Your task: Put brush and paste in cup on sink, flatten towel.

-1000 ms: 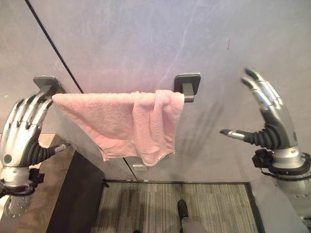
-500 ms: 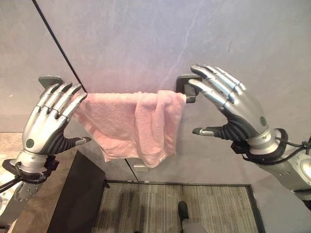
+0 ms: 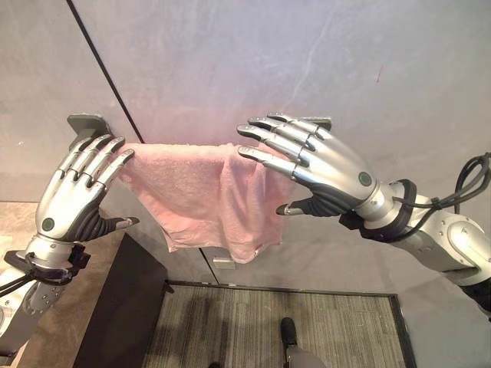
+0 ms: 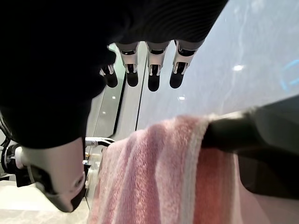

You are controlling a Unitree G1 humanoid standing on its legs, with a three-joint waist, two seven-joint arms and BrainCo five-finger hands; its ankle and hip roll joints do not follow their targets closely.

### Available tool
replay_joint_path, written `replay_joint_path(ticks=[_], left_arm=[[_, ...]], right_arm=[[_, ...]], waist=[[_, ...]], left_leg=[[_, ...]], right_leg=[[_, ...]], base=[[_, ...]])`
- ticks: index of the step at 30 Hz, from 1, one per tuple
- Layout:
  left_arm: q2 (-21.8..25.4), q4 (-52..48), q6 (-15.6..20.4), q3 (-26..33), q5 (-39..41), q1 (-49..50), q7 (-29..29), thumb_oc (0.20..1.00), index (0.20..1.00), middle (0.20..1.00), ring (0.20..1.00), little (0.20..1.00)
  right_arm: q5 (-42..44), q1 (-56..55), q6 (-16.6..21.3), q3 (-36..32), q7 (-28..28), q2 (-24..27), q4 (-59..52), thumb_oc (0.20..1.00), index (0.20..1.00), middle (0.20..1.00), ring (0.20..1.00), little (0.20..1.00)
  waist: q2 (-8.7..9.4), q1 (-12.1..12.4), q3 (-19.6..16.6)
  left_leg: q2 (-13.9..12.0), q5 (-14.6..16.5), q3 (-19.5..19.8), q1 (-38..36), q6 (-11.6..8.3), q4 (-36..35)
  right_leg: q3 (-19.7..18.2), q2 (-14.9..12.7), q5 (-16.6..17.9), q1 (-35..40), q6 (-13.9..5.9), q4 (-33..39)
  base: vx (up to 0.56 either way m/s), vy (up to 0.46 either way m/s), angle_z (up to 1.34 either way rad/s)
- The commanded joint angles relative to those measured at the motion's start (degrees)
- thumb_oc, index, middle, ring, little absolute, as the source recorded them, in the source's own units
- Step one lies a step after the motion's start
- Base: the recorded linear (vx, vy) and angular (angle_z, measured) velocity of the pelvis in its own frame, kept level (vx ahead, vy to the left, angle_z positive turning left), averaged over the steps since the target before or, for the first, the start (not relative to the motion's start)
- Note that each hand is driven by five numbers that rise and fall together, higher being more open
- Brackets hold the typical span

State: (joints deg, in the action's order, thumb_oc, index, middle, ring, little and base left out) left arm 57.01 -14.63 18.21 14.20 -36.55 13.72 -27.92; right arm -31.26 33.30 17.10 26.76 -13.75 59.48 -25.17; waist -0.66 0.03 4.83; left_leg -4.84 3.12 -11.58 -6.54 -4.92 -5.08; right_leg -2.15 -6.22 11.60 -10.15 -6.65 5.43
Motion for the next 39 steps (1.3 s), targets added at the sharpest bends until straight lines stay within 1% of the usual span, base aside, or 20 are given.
replay_joint_path(ticks=[1,6,9,13,20,23,25,27,29,30,34,35,37,39], left_arm=[[4.21,1.46,-1.20,-2.88,1.45,-3.85,0.52,1.000,1.000,1.000,1.000,1.000],[4.14,3.04,-1.56,-4.93,0.71,-5.51,0.88,1.000,1.000,1.000,1.000,1.000],[4.24,4.38,-1.46,-6.41,0.64,-6.61,2.05,1.000,1.000,1.000,1.000,1.000],[4.74,5.31,-1.56,-7.58,0.69,-7.24,3.22,1.000,1.000,1.000,1.000,1.000],[7.84,7.56,-1.55,-10.75,-1.17,-7.75,5.59,1.000,1.000,1.000,1.000,1.000],[8.82,8.08,-1.44,-10.87,-2.04,-7.08,5.78,1.000,1.000,1.000,1.000,1.000],[10.55,8.56,-1.24,-10.55,-2.97,-5.68,6.64,1.000,1.000,1.000,1.000,1.000],[11.23,8.70,-1.19,-10.36,-3.11,-5.04,7.02,1.000,1.000,1.000,1.000,1.000],[13.76,9.19,-1.05,-10.15,-4.69,-3.55,7.55,1.000,1.000,1.000,1.000,1.000],[13.77,9.19,-1.05,-10.16,-4.70,-3.55,7.54,1.000,1.000,1.000,1.000,1.000],[16.64,9.71,-0.39,-9.81,-6.45,-1.56,8.52,1.000,1.000,1.000,1.000,1.000],[17.38,10.02,-0.35,-9.40,-6.95,-0.66,8.74,1.000,1.000,1.000,1.000,1.000],[17.95,11.32,-0.26,-8.62,-7.40,1.23,9.27,1.000,1.000,1.000,1.000,1.000],[18.04,11.73,-0.32,-8.07,-7.58,2.04,9.20,1.000,1.000,1.000,1.000,1.000]], right_arm=[[1.65,2.08,-1.95,1.42,0.64,-1.92,1.15,1.000,1.000,1.000,1.000,1.000],[0.81,1.93,-2.35,2.24,2.21,-2.43,2.47,1.000,1.000,1.000,1.000,1.000],[-0.18,2.52,-2.72,3.47,4.02,-2.35,4.26,1.000,1.000,1.000,1.000,1.000],[-0.45,3.00,-2.72,4.61,4.95,-2.39,5.40,1.000,1.000,1.000,1.000,1.000],[0.20,3.02,-2.26,5.43,5.70,-2.64,6.05,1.000,1.000,1.000,1.000,1.000],[0.26,2.65,-2.09,5.13,5.19,-2.35,5.81,1.000,1.000,1.000,1.000,1.000],[0.81,2.25,-1.65,4.33,4.52,-1.46,5.33,1.000,1.000,1.000,1.000,1.000],[0.93,2.18,-1.54,4.02,4.32,-1.03,5.17,1.000,1.000,1.000,1.000,1.000],[1.45,1.48,-1.29,3.10,3.67,0.67,4.86,1.000,1.000,1.000,1.000,1.000],[1.44,1.43,-1.29,3.07,3.67,0.66,4.84,1.000,1.000,1.000,1.000,1.000],[1.65,0.00,-0.74,1.94,3.40,3.22,4.75,1.000,1.000,1.000,1.000,1.000],[1.46,-0.57,-0.60,1.68,3.38,4.51,4.90,1.000,1.000,1.000,1.000,1.000],[1.21,-1.98,-0.45,0.97,3.67,6.79,5.14,1.000,1.000,1.000,1.000,1.000],[1.14,-2.76,-0.30,0.35,3.63,7.51,5.11,1.000,1.000,1.000,1.000,1.000]], waist=[[3.74,-0.84,-0.53],[3.87,-0.98,-0.23],[3.85,-1.31,-0.08],[3.82,-1.49,0.21],[3.44,-2.01,0.22],[3.37,-1.99,0.17],[3.20,-2.05,0.07],[3.22,-2.07,0.00],[3.10,-2.28,-0.21],[3.11,-2.27,-0.22],[2.82,-2.40,-0.32],[2.77,-2.48,-0.43],[2.65,-2.71,-0.64],[2.65,-2.73,-0.77]], left_leg=[[-2.40,-4.13,3.12,4.74,-1.86,0.08],[-2.33,-4.13,2.89,4.99,-1.82,0.08],[-2.37,-4.08,2.60,5.11,-1.83,0.08],[-2.38,-4.07,2.38,5.17,-1.80,0.08],[-2.32,-3.98,1.78,5.08,-1.82,0.08],[-2.33,-3.91,1.61,4.89,-1.80,0.08],[-2.45,-3.94,1.36,4.72,-1.83,0.08],[-2.54,-3.95,1.25,4.65,-1.86,0.08],[-2.73,-4.03,1.11,4.54,-2.01,0.08],[-2.73,-4.03,1.12,4.54,-2.01,0.08],[-2.87,-4.09,1.12,4.36,-2.11,0.08],[-2.90,-4.07,1.10,4.28,-2.14,0.08],[-3.04,-4.10,0.97,4.15,-2.23,0.08],[-3.10,-4.15,1.03,4.16,-2.26,0.08]], right_leg=[[-0.45,-11.08,-2.63,5.55,-7.98,-0.43],[-0.68,-11.11,-2.47,5.09,-8.02,-0.43],[-0.94,-11.03,-2.29,4.58,-8.07,-0.43],[-1.11,-11.00,-2.19,4.33,-8.08,-0.43],[-1.58,-10.99,-1.94,3.78,-8.19,-0.43],[-1.71,-10.92,-1.99,3.83,-8.24,-0.43],[-1.77,-10.85,-1.97,3.85,-8.29,-0.43],[-1.90,-10.82,-1.98,3.85,-8.30,-0.43],[-1.93,-10.64,-2.13,3.89,-8.29,-0.43],[-1.92,-10.64,-2.13,3.89,-8.29,-0.43],[-1.71,-10.53,-2.20,4.08,-8.28,-0.43],[-1.76,-10.46,-2.24,4.17,-8.27,-0.43],[-1.67,-10.41,-2.32,4.26,-8.22,-0.43],[-1.57,-10.39,-2.34,4.33,-8.18,-0.43]], base=[[0.00,0.000,0.00],[0.00,0.004,0.00],[0.01,0.009,-0.02],[0.00,0.000,0.00],[0.00,0.000,0.00],[0.00,0.000,0.00],[0.00,0.000,0.00],[0.00,0.000,0.00],[0.00,0.000,0.00],[0.00,0.000,0.00],[0.00,0.000,0.00],[0.00,0.000,0.00],[0.00,0.000,0.00],[0.00,0.000,0.00]])
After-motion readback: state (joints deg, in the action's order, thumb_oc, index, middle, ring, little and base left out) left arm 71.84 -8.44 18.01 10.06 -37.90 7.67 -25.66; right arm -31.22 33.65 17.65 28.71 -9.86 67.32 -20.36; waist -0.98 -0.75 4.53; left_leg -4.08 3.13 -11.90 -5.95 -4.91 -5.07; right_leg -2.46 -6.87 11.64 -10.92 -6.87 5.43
